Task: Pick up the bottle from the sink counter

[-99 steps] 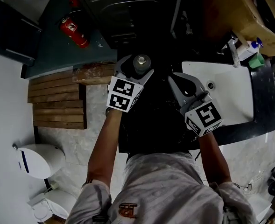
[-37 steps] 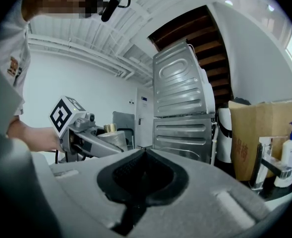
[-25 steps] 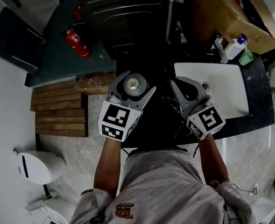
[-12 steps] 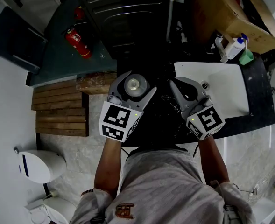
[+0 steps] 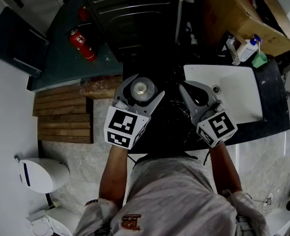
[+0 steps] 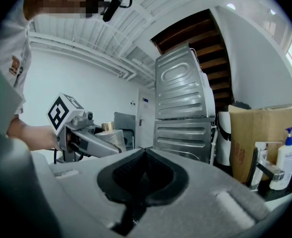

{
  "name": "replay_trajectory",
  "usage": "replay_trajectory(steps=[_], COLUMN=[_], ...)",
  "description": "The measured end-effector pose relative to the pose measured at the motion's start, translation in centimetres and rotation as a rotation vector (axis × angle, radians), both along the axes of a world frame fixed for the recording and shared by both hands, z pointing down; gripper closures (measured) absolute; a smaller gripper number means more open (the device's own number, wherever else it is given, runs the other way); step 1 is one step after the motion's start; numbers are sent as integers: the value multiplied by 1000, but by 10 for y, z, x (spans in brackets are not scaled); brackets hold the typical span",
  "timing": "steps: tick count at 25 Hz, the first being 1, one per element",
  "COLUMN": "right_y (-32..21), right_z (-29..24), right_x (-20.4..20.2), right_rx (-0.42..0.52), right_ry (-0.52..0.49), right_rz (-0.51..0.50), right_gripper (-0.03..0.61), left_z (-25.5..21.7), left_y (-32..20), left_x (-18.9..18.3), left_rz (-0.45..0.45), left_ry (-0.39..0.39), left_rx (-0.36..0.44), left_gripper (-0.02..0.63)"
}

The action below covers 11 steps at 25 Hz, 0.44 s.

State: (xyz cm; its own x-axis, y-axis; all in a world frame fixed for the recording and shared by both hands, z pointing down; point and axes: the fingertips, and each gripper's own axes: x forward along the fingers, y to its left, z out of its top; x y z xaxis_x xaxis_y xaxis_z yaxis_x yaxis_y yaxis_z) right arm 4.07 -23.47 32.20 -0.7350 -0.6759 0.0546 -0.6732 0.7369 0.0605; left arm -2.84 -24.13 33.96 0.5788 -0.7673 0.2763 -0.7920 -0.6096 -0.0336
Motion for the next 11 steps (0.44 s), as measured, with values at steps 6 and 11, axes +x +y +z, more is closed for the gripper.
replay_trajectory(steps=[6,11], right_y=[1,2], right_z=[0,1], right_x=[-2,-5], right_rx=[1,0], right_ry=[6,8], right_rz=[-5,-6], right_gripper=[578,578], left_z=[-1,0], left_y=[1,2], left_x=[0,-2], left_rz=[3,4], left_ry=[-2,-4], left_rx=[5,3], left_gripper=[284,284])
